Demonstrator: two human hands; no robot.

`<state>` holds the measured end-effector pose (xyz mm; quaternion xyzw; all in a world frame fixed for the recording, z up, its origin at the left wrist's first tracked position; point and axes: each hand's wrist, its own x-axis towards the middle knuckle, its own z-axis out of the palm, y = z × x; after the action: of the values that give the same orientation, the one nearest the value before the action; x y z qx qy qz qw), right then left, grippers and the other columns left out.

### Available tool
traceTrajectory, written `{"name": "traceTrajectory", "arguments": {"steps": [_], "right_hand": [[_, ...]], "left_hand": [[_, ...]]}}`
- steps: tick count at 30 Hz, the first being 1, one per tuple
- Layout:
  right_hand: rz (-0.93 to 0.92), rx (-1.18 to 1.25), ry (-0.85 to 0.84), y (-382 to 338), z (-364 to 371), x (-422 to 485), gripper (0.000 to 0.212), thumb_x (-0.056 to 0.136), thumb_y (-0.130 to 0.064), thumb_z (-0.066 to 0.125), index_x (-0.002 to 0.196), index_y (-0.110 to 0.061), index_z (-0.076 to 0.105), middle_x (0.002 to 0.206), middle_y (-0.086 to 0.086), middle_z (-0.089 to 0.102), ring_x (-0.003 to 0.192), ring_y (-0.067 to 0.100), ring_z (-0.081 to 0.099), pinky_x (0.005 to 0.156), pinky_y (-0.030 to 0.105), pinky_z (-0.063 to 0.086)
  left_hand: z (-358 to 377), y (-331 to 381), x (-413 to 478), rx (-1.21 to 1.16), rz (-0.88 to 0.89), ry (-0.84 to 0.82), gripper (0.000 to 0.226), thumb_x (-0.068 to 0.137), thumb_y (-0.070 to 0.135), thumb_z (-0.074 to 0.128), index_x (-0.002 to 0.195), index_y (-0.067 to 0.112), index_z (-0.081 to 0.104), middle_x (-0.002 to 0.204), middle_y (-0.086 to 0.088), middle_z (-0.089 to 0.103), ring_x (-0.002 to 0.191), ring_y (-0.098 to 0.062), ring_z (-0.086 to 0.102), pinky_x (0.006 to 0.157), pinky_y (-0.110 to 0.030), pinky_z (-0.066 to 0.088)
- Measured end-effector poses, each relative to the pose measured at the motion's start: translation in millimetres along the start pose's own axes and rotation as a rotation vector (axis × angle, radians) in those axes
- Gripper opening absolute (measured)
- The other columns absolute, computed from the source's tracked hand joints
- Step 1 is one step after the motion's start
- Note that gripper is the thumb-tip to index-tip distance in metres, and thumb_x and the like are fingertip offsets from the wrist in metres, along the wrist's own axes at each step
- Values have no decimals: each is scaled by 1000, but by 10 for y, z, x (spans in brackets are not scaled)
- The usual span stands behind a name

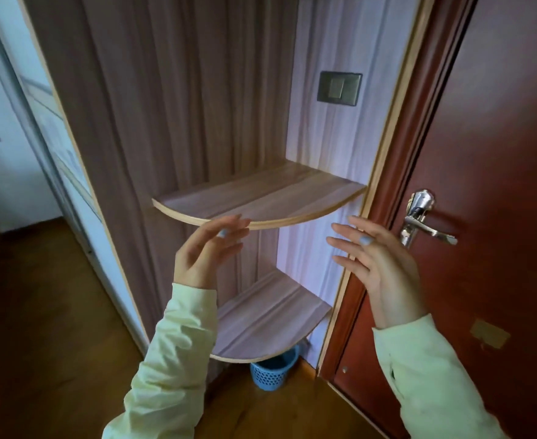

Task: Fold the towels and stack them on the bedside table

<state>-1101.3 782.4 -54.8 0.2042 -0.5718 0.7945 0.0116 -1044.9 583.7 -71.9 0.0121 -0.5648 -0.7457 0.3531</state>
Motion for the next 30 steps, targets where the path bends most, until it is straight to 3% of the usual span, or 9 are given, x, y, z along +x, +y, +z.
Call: {"name": "traceTrajectory", "arguments": {"steps": [4,19,26,30], "right_hand": [[12,35,-46,-51,-175,102,25,79,-22,49,94,-25,68,101,3,72,97,21,69,71,23,54],[-49,82,-88,-248,-284,389,28,78,-24,48,100,-22,65,98,-2,73,94,17,70,73,24,55],[-167,98,-134,-561,-144,588,30,80,-21,48,104,-17,64,100,2,73,92,18,70,71,22,54],[-252,109,-138,-758,-79,687,27,79,-20,48,100,-19,65,99,3,73,93,20,70,69,21,54]], "left_hand": [[185,11,-133,32,11,10,29,64,30,54,85,22,73,91,-4,74,90,-20,68,76,-22,54],[516,214,138,64,118,-31,29,64,32,54,84,25,74,88,-2,75,94,-20,69,76,-24,55],[737,546,368,62,228,-47,25,74,18,53,91,19,71,90,-5,74,99,-27,67,84,-29,53],[797,710,516,49,302,-49,24,73,17,54,85,23,74,88,-3,75,94,-23,68,83,-33,53]]}}
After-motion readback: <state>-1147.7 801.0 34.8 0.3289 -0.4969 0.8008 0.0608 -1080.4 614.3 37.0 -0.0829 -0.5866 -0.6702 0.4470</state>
